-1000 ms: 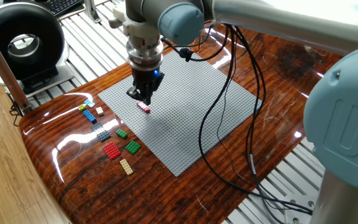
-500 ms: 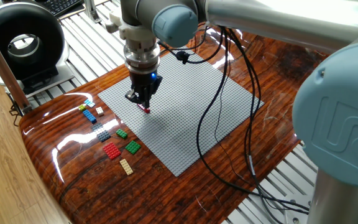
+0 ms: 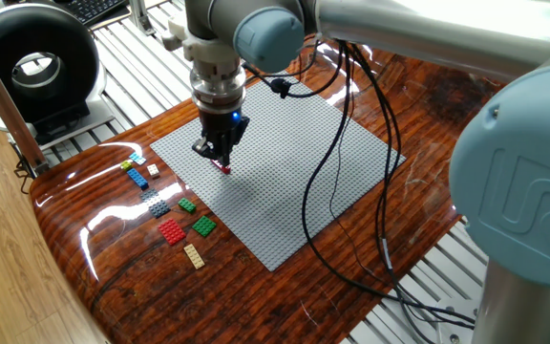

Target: Build with small Lego blocks

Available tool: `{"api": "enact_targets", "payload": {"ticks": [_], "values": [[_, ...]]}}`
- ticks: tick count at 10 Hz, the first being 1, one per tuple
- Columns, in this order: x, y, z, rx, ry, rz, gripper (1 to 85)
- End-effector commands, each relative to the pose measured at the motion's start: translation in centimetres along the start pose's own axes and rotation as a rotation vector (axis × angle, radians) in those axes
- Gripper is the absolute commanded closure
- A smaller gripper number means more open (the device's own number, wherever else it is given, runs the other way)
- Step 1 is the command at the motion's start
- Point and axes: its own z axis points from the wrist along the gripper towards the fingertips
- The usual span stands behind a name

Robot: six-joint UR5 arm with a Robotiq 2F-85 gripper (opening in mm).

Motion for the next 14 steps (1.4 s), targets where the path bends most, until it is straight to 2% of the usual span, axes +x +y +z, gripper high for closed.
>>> {"api": "enact_targets", "payload": {"ticks": [1, 8, 14], "values": [[-0.19, 0.32, 0.04, -0.028, -0.006, 0.007, 84.3], [-0.07, 1.11, -0.10, -0.039, -0.006, 0.009, 84.3], [0.03, 0.17, -0.41, -0.036, -0.001, -0.004, 84.3]]}}
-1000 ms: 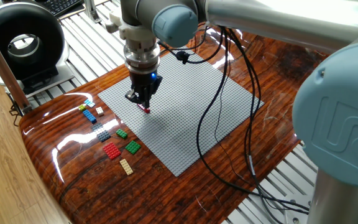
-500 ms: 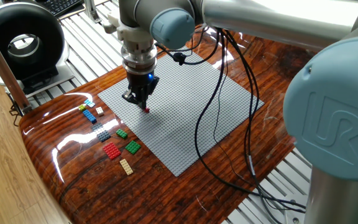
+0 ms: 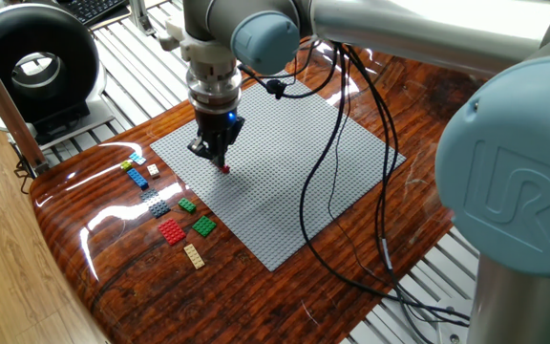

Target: Build with small Lego blocks

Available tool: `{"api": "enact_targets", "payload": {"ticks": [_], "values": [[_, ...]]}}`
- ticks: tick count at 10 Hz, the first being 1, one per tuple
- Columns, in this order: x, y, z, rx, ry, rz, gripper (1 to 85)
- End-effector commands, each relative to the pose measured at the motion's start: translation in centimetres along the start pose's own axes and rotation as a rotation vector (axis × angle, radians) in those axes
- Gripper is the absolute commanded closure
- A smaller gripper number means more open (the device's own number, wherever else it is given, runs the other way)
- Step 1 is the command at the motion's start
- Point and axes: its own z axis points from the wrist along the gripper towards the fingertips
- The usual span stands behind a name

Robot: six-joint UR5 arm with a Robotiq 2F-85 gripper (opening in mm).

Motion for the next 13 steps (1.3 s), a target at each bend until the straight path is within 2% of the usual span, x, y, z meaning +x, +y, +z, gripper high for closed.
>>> {"api": "enact_targets", "payload": {"ticks": [1, 7, 13], "values": [[-0.12, -0.14, -0.21, -0.012, -0.001, 0.003, 84.3], [-0.80, -0.29, 0.31, -0.011, -0.007, -0.003, 84.3], [-0.30, -0.08, -0.04, -0.026, -0.001, -0.003, 84.3]]}}
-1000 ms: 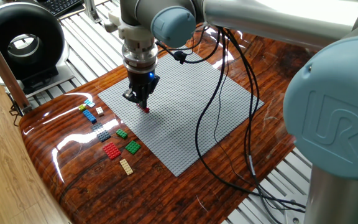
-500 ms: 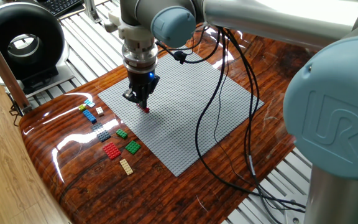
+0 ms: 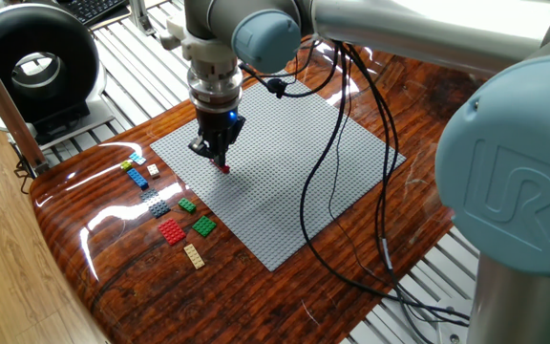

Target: Build with small Lego blocks

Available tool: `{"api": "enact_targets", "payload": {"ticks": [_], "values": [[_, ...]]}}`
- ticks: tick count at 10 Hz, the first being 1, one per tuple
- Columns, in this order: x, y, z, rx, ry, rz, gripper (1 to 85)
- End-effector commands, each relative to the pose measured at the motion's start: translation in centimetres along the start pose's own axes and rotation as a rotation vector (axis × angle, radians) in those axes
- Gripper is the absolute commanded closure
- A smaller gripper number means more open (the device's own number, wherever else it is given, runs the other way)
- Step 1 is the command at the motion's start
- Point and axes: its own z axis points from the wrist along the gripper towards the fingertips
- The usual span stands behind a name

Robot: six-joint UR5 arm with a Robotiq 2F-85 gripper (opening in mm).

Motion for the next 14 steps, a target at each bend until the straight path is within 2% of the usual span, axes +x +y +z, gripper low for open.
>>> {"api": "enact_targets", "payload": {"ticks": [1, 5, 10, 14], "values": [[0.2, 0.4, -0.4, -0.013, 0.005, 0.013, 84.3], [0.7, 0.7, -2.0, -0.013, 0.025, 0.015, 84.3], [0.7, 0.6, -2.0, -0.010, 0.027, 0.009, 84.3], [-0.4, 0.5, -1.4, -0.011, 0.000, -0.002, 84.3]]}}
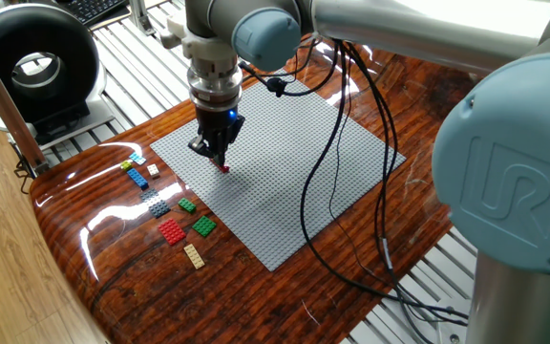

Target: Build with small Lego blocks

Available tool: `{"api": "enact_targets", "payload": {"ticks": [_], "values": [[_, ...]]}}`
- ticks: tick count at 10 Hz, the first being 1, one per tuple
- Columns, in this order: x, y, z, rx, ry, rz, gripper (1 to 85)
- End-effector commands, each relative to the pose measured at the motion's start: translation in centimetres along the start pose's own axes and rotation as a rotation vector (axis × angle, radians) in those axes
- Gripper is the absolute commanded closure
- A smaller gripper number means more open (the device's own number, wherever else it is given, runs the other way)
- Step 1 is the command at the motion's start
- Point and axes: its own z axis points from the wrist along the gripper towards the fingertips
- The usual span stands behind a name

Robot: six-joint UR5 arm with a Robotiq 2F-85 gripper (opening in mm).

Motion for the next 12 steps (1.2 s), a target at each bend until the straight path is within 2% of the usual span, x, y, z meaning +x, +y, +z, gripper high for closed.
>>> {"api": "enact_targets", "payload": {"ticks": [1, 8, 12], "values": [[-1.0, -0.2, 0.6, -0.009, -0.015, 0.005, 84.3], [-0.8, -0.8, 1.5, -0.012, -0.026, -0.007, 84.3], [-1.3, -0.3, 2.4, -0.005, -0.038, -0.002, 84.3]]}}
